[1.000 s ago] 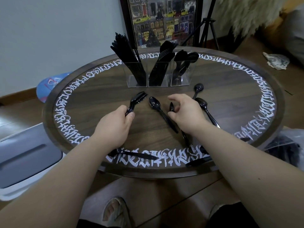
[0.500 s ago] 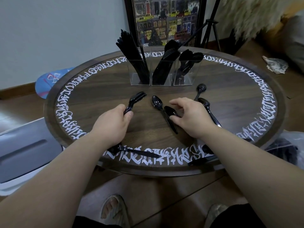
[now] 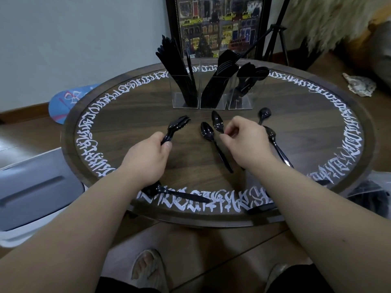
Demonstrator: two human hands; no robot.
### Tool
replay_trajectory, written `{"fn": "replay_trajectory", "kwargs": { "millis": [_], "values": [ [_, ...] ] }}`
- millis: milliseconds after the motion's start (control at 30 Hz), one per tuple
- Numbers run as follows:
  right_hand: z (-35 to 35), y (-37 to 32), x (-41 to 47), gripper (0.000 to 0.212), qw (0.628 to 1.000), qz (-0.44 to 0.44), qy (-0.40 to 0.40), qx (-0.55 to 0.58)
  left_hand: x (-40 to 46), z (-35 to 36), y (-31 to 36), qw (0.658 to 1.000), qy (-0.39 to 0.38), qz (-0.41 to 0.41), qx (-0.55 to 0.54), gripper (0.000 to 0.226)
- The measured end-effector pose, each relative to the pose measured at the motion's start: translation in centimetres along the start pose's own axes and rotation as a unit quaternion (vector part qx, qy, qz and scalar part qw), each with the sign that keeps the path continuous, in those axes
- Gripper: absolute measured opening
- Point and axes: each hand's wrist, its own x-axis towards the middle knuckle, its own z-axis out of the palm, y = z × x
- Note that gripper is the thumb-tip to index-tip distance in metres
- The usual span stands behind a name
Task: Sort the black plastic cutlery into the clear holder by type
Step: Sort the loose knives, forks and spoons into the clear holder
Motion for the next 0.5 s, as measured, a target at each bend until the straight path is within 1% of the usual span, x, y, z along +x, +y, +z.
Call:
{"fn": "replay_trajectory", "kwargs": {
  "millis": [167, 267, 333, 400, 500],
  "values": [
    [2.1, -0.5, 0.3, 0.014, 0.994, -0.022, -0.079, -0.075, 0.1, -0.2, -0.9, 1.0, 0.017, -0.02, -0.01, 0.02],
    [2.1, -0.3, 0.4, 0.012, 0.993, -0.016, -0.084, -0.086, 0.0, -0.5, -1.6, 0.998, 0.017, -0.045, -0.048, 0.018],
    [1.9, -0.2, 0.4, 0.013, 0.994, -0.003, -0.085, -0.067, 0.1, -0.8, -2.1, 0.996, 0.031, -0.054, -0.062, 0.018],
    [1.7, -0.3, 0.2, 0.016, 0.994, 0.005, -0.105, -0.015, 0.0, -1.1, -2.4, 0.996, 0.046, -0.057, -0.045, 0.019],
    [1.4, -1.0, -0.7, 0.015, 0.989, -0.011, -0.141, 0.044, -0.5, -1.6, -2.7, 0.998, 0.043, -0.04, -0.026, 0.016]
  ]
}}
